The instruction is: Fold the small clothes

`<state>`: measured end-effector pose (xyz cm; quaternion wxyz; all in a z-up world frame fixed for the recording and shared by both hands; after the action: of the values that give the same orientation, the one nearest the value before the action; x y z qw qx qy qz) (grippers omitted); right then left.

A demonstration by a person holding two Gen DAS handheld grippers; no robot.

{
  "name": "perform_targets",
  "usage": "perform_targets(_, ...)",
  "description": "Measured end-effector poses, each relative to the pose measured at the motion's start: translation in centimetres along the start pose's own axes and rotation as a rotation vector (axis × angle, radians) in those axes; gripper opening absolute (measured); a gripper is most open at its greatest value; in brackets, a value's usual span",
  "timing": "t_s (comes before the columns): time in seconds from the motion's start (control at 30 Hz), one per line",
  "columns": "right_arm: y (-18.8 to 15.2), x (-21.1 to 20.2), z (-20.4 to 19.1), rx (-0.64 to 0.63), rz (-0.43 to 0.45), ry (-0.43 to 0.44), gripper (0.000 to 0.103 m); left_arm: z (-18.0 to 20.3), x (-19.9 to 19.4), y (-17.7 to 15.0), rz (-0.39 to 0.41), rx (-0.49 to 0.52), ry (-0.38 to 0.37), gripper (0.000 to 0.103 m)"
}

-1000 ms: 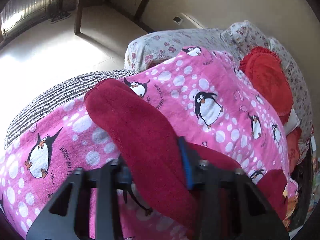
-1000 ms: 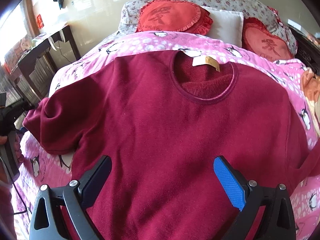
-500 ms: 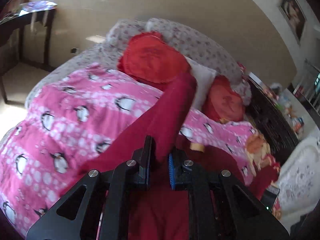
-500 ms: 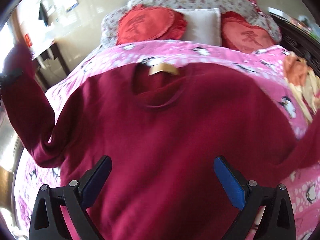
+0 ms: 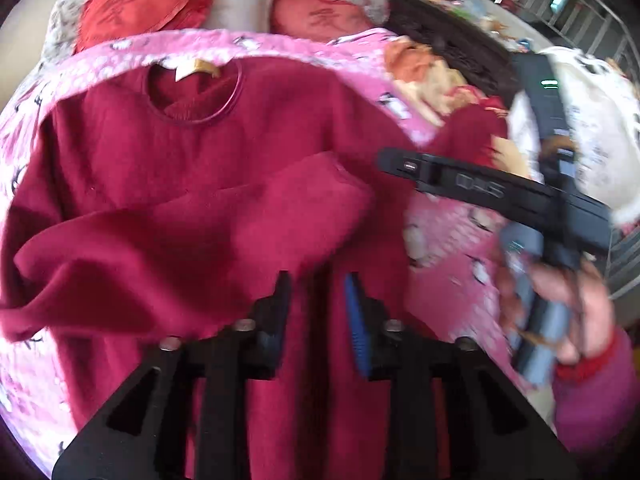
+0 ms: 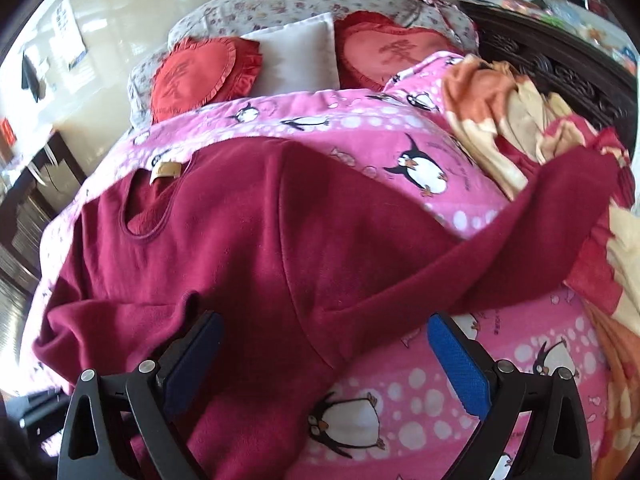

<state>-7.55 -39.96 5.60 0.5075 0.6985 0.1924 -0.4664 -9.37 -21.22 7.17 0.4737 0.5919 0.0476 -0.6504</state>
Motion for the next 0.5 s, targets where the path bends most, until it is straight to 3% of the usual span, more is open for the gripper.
perform_targets(0.07,-0.1,-0.3,0.1,0.012,0.005,0.043,0.101,-1.3,-2.5,-0.2,0.048,-0.008,0.015,0.055)
perform_targets(0.13,0.0,-0.9,-0.9,0.000,0.014,0.106,0.101,-3.1,-4.7,-0.5,0.100,-0.036,0.068,0.060)
perform_targets(0.3,-0.2,-0.7,-3.7,-0.045,0.004,0.199,0.101,-10.5,-7.1,-1.8,0.167,-0.132,0.360,0.060)
perform_targets(0.4,0.0,0.7,-5.0,-0.044,-0.023,0.239,0.098,-15.4,-4.9,-3.5,0.081,-0.251,0.434,0.060)
perform_targets(0.43,-0.1,1.5,-5.3,-0.038,-0.047,0.243,0.092,-16.7,-4.1,-4.4,0.041,-0.283,0.428,0.060)
perform_targets(0.47,-0.2,2.4,-5.7,-0.043,-0.065,0.248,0.063,-17.7,-3.2,-5.2,0.005,-0.317,0.417,0.060)
perform_targets(0.5,-0.6,3.2,-6.4,-0.053,-0.104,0.286,0.028,-18.6,-2.2,-6.1,-0.030,-0.362,0.393,0.060)
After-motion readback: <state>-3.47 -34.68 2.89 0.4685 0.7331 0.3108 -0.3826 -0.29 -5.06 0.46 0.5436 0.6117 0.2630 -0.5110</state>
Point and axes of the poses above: each gripper's, at about its wrist camera, not at the fingertips, and x roughly the way its jaws point, z to its right, y to its top, the point moved 3 cm from there along x, roughly the way its jaws point, and after that the axes turned 2 degrees about -z, right-handed, at the moved point
